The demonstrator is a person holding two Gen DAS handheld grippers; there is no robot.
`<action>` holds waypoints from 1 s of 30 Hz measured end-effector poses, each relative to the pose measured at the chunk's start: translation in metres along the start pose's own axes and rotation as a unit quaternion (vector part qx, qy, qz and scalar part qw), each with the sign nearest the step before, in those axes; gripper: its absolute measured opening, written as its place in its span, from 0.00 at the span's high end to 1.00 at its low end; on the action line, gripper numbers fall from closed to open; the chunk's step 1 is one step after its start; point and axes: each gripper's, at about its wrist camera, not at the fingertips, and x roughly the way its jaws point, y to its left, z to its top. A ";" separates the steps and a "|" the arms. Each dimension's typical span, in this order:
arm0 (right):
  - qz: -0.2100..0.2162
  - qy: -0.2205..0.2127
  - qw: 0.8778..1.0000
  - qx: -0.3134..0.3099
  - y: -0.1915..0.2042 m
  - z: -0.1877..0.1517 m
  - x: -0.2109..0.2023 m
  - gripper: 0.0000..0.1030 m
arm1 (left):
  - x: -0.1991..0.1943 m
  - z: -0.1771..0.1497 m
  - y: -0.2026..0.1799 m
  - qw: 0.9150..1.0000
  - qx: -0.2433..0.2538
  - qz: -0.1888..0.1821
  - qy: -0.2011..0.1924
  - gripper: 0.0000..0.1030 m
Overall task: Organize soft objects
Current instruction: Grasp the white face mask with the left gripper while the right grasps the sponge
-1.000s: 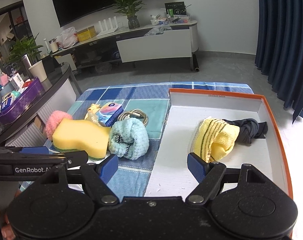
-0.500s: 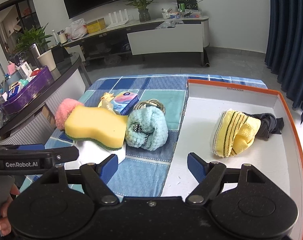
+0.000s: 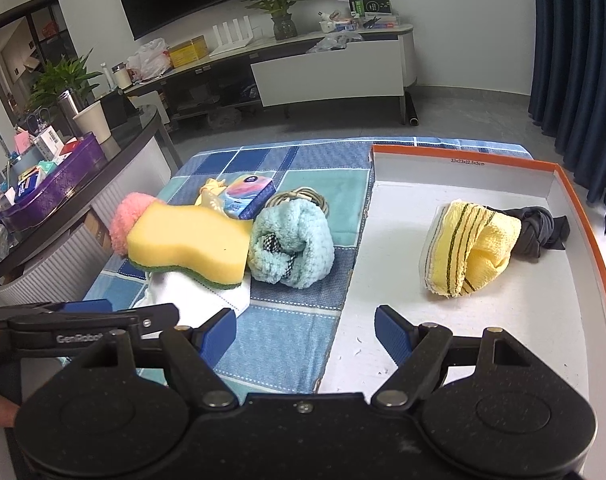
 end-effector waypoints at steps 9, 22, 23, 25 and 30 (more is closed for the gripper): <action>-0.005 0.000 1.000 0.010 -0.006 -0.002 0.000 0.12 | 0.036 0.007 -0.012 0.999 0.031 -0.007 0.013 0.16; 0.001 0.002 1.000 0.016 -0.006 0.000 0.003 0.12 | -0.027 -0.004 0.009 0.994 0.065 -0.087 0.014 0.65; 0.002 0.003 1.000 0.012 -0.004 -0.001 0.003 0.12 | -0.033 -0.007 0.012 0.994 0.065 -0.092 0.012 0.65; 0.005 0.003 1.000 0.005 -0.001 -0.001 0.002 0.12 | -0.041 -0.014 0.014 0.993 0.073 -0.096 0.010 0.66; 0.003 -0.002 1.000 0.009 -0.003 0.001 -0.001 0.12 | -0.056 -0.026 0.015 0.991 0.084 -0.107 -0.004 0.66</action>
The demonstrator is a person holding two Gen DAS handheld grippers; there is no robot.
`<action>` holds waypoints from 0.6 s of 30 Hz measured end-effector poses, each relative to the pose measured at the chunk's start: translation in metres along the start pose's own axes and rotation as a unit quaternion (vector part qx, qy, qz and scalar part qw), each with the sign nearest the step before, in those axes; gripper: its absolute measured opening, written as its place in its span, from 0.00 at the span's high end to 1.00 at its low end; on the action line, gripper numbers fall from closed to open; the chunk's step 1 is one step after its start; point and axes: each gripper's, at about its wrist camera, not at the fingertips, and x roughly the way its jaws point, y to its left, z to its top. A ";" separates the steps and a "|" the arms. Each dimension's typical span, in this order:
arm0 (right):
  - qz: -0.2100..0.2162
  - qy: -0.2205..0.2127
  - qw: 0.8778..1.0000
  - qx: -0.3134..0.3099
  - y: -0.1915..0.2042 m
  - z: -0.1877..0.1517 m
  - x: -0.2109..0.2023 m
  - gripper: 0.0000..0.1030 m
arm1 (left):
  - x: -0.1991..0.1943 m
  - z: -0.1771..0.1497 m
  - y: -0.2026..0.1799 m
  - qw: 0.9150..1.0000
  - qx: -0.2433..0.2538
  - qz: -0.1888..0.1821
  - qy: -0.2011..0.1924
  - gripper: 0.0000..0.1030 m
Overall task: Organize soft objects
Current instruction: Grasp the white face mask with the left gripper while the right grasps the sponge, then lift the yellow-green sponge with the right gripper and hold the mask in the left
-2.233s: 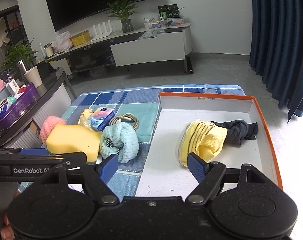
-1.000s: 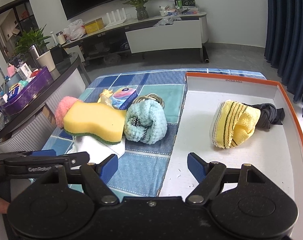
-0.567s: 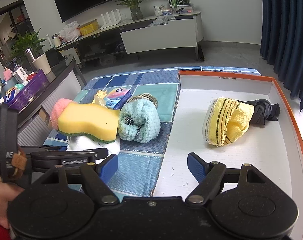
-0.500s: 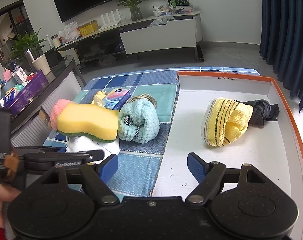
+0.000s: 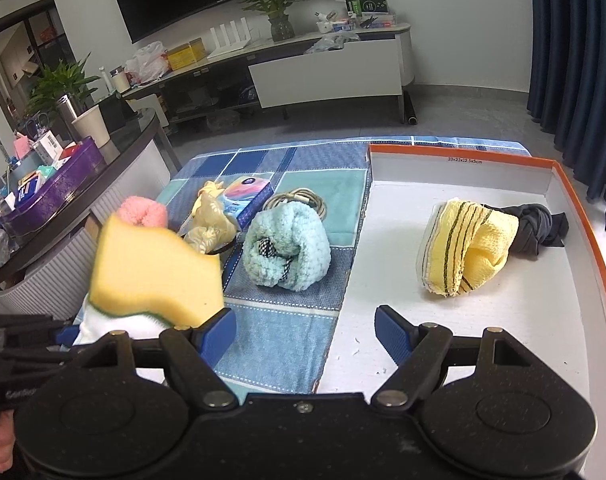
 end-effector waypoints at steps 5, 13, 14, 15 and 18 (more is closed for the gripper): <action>-0.003 0.002 1.000 -0.003 0.001 -0.002 -0.001 0.12 | 0.003 0.001 -0.024 0.998 0.067 0.011 -0.012 0.66; 0.040 -0.033 0.999 0.009 0.001 0.005 -0.023 0.12 | 0.006 -0.006 -0.041 0.981 0.172 0.083 -0.020 0.66; 0.042 -0.038 0.998 0.000 0.005 0.006 -0.025 0.12 | 0.006 -0.007 -0.041 0.982 0.170 0.079 -0.019 0.66; 0.040 -0.042 0.998 -0.010 0.010 0.008 -0.027 0.12 | 0.006 -0.007 -0.039 0.983 0.164 0.077 -0.019 0.66; 0.045 -0.049 0.998 -0.018 0.018 0.011 -0.030 0.12 | 0.005 -0.006 -0.036 0.986 0.153 0.065 -0.021 0.66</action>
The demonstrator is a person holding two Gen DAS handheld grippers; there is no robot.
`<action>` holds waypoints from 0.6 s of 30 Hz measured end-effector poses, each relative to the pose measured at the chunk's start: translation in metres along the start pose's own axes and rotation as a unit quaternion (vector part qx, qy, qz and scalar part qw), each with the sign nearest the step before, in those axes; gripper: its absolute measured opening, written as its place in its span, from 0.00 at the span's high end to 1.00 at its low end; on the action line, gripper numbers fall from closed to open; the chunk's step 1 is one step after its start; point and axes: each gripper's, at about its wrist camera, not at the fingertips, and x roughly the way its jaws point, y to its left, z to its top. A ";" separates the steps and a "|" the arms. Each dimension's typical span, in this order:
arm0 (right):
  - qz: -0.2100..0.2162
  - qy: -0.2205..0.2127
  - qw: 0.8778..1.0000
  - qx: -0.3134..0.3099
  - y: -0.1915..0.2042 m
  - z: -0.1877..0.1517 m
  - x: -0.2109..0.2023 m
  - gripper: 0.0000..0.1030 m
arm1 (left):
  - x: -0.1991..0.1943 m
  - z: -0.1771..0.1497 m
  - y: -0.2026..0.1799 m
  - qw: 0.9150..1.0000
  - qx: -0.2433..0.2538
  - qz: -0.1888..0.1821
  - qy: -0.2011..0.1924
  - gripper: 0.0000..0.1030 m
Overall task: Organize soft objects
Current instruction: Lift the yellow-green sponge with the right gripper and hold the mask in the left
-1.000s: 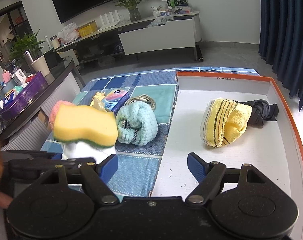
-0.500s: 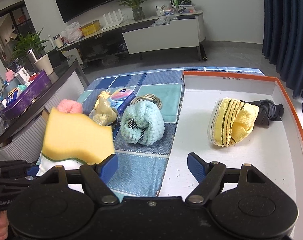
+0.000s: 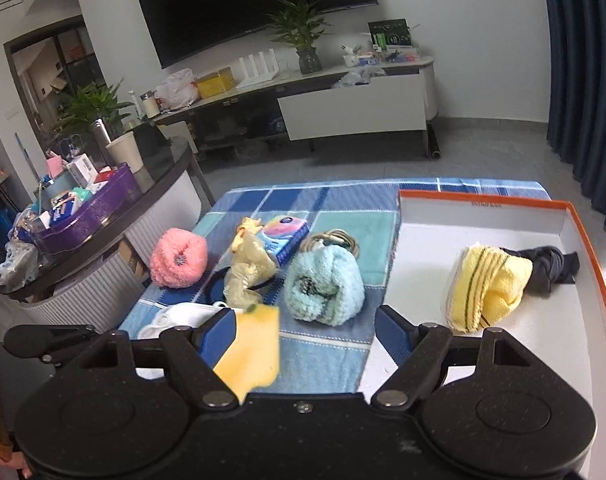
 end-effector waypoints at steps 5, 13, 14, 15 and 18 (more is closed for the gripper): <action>0.016 0.000 1.000 -0.008 0.009 0.000 0.002 0.12 | 0.004 0.005 -0.006 1.000 -0.006 -0.024 -0.007 0.66; -0.029 0.036 0.999 -0.009 -0.005 -0.015 0.005 0.11 | 0.006 0.002 0.012 0.998 -0.055 -0.021 -0.004 0.66; -0.025 0.040 0.999 -0.008 -0.004 -0.017 0.005 0.11 | 0.005 0.002 0.015 0.998 -0.063 -0.022 -0.004 0.66; -0.021 0.045 0.999 -0.007 -0.001 -0.020 0.006 0.11 | 0.005 0.002 0.018 0.997 -0.069 -0.017 -0.004 0.66; -0.024 0.076 0.997 -0.006 0.012 -0.032 0.015 0.11 | 0.001 0.003 0.025 0.997 -0.083 -0.003 -0.005 0.66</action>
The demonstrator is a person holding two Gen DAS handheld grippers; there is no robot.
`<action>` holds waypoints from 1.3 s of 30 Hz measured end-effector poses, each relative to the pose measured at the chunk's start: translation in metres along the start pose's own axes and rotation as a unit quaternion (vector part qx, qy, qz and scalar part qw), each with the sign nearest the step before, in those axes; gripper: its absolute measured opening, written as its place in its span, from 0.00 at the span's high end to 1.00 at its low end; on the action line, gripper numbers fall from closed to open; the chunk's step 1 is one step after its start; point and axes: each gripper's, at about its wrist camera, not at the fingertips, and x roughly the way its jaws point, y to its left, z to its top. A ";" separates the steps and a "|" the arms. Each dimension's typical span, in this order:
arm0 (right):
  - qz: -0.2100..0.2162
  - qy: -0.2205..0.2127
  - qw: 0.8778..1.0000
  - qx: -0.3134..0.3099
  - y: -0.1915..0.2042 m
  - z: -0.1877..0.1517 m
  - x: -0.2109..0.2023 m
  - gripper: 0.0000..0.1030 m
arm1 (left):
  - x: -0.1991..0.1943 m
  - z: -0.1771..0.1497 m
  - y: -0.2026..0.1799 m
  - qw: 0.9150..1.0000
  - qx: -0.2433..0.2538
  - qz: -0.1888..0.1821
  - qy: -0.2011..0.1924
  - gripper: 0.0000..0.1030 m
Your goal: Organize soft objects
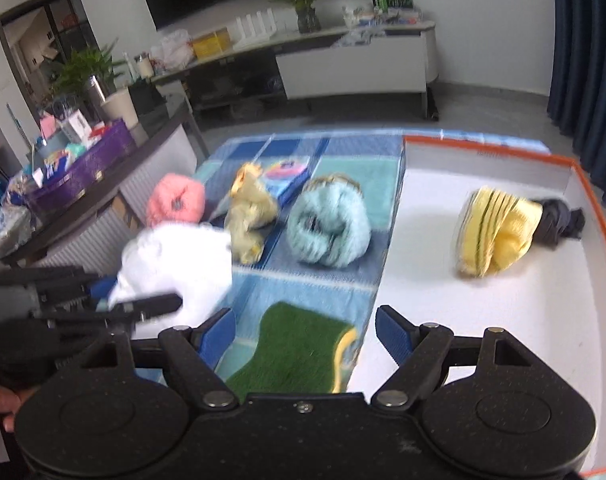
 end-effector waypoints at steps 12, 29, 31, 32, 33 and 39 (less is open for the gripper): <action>-0.100 0.074 0.990 0.062 0.027 -0.012 0.051 0.10 | -0.006 -0.003 0.023 0.998 -0.059 0.009 0.003 0.66; -0.082 -0.010 0.996 0.026 0.022 0.017 0.006 0.16 | -0.008 0.016 0.023 0.995 -0.099 0.019 -0.002 0.66; -0.086 -0.020 0.996 0.022 0.019 0.021 -0.003 0.16 | -0.009 0.022 0.019 0.995 -0.096 0.022 -0.004 0.66; -0.087 -0.024 0.996 0.021 0.017 0.023 -0.007 0.16 | -0.009 0.025 0.016 0.995 -0.094 0.025 -0.004 0.66; -0.088 -0.027 0.996 0.022 0.016 0.025 -0.010 0.16 | -0.010 0.027 0.013 0.995 -0.092 0.026 -0.004 0.66; -0.092 -0.042 0.995 0.021 0.005 0.029 -0.028 0.16 | -0.012 0.041 -0.005 0.996 -0.086 0.037 -0.009 0.66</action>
